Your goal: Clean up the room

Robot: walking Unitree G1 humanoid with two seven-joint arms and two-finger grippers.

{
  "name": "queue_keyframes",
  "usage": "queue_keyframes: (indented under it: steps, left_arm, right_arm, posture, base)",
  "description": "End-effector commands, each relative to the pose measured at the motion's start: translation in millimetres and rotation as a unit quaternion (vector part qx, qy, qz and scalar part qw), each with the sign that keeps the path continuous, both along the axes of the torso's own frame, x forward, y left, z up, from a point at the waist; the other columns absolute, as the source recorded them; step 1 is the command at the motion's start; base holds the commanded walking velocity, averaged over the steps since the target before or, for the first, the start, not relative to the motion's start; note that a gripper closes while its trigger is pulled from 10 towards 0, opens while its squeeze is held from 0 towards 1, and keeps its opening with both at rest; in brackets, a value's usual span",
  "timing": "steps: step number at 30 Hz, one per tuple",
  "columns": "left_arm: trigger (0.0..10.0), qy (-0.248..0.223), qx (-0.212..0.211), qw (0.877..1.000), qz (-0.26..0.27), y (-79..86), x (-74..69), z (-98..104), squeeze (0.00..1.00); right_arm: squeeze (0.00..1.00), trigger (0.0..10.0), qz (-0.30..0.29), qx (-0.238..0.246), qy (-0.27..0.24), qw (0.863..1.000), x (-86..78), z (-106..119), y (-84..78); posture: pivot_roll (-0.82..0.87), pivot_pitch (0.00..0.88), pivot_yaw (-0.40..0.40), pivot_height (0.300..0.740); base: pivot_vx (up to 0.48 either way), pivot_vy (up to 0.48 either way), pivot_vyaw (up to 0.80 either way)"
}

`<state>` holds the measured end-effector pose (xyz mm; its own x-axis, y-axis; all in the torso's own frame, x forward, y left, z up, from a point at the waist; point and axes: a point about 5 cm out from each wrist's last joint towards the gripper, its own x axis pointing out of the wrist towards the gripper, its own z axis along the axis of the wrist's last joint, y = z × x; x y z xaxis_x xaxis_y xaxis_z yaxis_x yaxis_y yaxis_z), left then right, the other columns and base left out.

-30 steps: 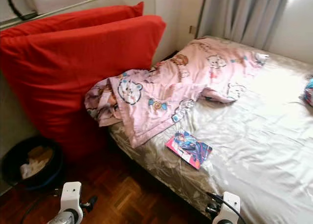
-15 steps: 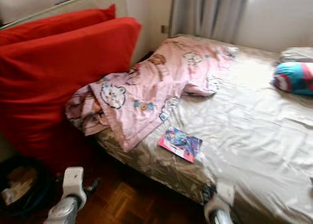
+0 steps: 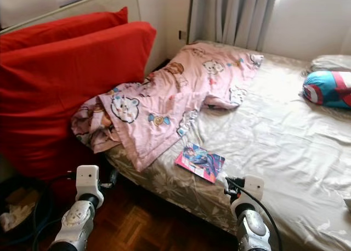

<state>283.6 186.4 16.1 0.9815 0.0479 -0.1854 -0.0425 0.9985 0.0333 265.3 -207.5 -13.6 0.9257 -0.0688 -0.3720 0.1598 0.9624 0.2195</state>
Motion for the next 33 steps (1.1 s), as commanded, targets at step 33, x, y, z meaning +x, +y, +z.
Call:
queue_keyframes:
  steps: [33]
  left_arm:
    - [10.0, -0.101, 0.001, 0.994, 0.047, -1.4, -25.2, 44, 0.0]
  right_arm:
    - [0.0, 10.0, 0.077, -0.067, -0.199, 0.975, 26.8, 77, 15.1]
  posture:
    - [-0.09, 0.083, -0.01, 0.74]
  base:
    - [0.0, -0.096, 0.0]
